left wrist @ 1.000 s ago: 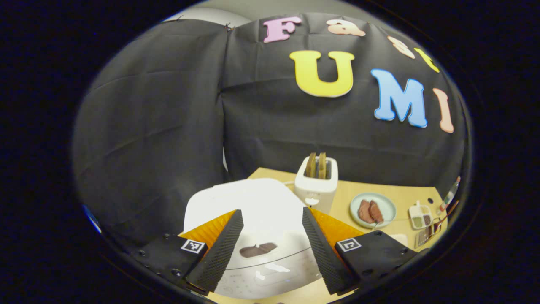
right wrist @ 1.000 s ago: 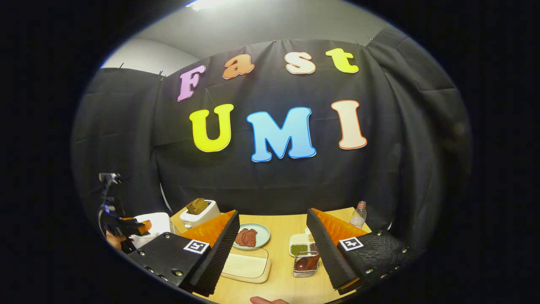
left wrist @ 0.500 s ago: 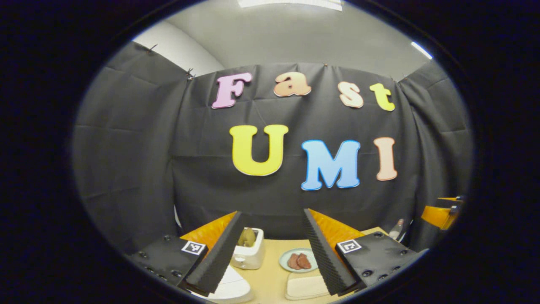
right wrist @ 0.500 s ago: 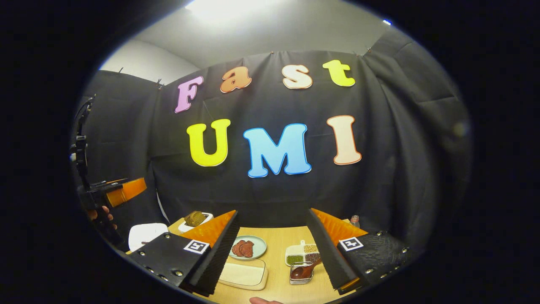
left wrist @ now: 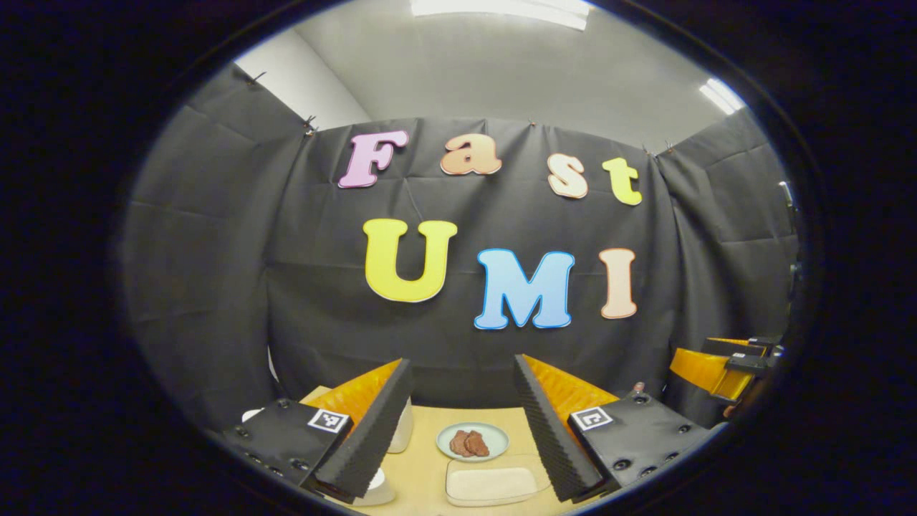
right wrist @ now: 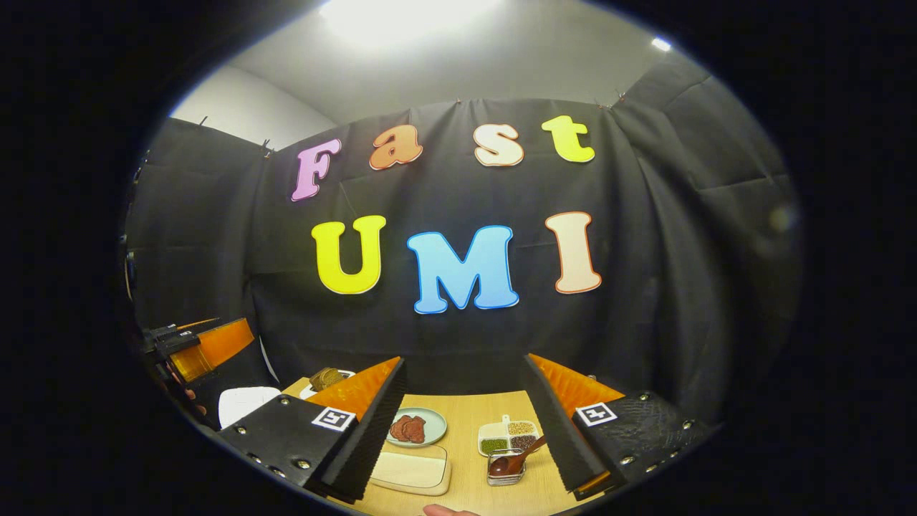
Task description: Close the left gripper, press the button to open the rice cooker; take a wooden spoon from the chopstick holder with the right hand, scoop a spoonful of rice and pour it into the rice cooker, then put the wooden spoon back into the chopstick holder.
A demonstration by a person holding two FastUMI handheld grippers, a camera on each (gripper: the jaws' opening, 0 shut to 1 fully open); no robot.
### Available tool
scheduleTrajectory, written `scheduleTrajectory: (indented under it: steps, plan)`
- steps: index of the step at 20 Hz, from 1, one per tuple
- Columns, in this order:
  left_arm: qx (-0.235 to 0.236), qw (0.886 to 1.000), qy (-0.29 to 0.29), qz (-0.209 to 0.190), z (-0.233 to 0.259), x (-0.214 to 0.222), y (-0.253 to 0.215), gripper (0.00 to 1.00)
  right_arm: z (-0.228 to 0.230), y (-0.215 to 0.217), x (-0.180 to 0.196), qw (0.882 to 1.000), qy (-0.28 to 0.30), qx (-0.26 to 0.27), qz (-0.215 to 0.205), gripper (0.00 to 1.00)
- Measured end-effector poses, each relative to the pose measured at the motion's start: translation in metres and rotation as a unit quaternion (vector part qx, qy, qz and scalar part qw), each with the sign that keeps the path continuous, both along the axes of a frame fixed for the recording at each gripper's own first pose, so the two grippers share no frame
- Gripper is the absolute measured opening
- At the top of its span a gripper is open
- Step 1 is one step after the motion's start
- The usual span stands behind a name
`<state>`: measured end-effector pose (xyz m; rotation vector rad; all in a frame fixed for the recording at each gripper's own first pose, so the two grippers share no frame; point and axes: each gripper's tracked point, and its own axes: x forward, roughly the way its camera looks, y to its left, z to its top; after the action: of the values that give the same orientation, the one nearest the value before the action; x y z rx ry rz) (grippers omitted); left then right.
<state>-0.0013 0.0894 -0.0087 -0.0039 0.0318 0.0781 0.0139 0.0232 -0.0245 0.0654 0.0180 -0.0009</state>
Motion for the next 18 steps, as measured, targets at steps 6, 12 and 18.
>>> scheduleTrajectory:
  steps: [6, 12, 18]
  plan:
    - [0.012, 1.0, 0.001, -0.001, -0.003, -0.008, 0.01, 0.98, -0.005, 0.006, 0.002, 1.0, 0.008, -0.002, -0.011, 0.96]
    - [0.035, 0.999, 0.008, -0.017, -0.007, -0.009, 0.019, 0.98, -0.004, 0.023, 0.0, 1.0, 0.0, -0.003, -0.026, 0.96]
    - [0.032, 0.998, -0.01, -0.049, -0.01, -0.016, 0.027, 0.99, -0.015, 0.047, -0.012, 0.999, 0.008, -0.02, -0.04, 0.96]
